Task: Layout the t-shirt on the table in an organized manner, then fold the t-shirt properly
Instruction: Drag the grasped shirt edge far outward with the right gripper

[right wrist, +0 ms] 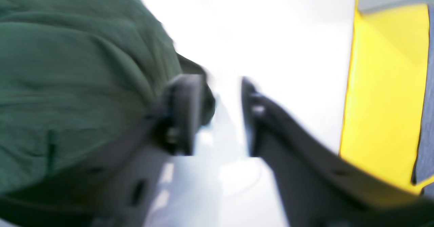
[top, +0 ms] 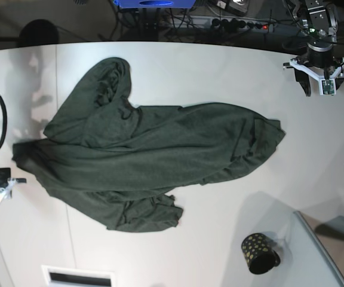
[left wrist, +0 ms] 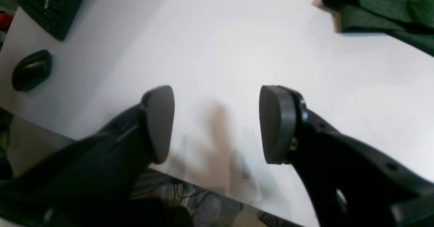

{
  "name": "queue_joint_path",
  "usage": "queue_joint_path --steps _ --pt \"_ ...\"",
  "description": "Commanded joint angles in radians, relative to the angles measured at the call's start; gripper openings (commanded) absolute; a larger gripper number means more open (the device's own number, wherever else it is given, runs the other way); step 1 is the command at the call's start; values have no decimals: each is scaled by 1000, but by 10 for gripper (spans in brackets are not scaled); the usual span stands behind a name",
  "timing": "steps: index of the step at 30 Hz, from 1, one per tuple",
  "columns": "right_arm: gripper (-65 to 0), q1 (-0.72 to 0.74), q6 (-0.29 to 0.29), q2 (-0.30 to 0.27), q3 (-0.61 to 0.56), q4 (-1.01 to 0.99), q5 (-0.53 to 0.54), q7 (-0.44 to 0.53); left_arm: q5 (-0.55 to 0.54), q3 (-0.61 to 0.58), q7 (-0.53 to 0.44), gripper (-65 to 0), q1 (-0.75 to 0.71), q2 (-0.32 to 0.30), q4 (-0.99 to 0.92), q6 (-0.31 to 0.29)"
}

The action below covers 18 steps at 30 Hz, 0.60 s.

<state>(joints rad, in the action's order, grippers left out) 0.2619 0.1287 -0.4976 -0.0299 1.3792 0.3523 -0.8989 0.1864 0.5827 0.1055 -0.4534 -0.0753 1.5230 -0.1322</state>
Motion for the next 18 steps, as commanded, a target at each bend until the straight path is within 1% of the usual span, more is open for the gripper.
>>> queue_joint_path --steps 1,2,4,5,7,10,13,15,18 --pt "-356 -26 -2 -26 14 64 4 10 -1 4 -26 -275 -3 -13 32 10" --pt "-302 -79 -2 -26 15 125 6 10 -1 4 -26 -275 -6 -13 37 10" --pt "-221 -175 -2 -14 43 188 6 11 -1 10 -26 -275 -5 -13 40 10" --pt "-192 -217 -2 12 63 188 9 17 -1 10 -26 -275 -5 -13 41 10" --pt "-185 -246 -1 80 101 139 4 44 -1 10 -26 -275 -5 -13 41 10" --pt "-183 -287 1 136 124 55 4 116 -1 7 -26 -275 -5 -13 41 10" --pt "-183 -290 1 169 74 13 4 143 -1 9 -26 -275 -3 -13 38 10" --pt "-183 -276 1 178 43 -36 4 149 -1 10 -26 -275 -3 -13 38 10" --pt "-185 -263 1 179 3 -117 4 214 -1 10 -26 -275 -6 -13 41 10"
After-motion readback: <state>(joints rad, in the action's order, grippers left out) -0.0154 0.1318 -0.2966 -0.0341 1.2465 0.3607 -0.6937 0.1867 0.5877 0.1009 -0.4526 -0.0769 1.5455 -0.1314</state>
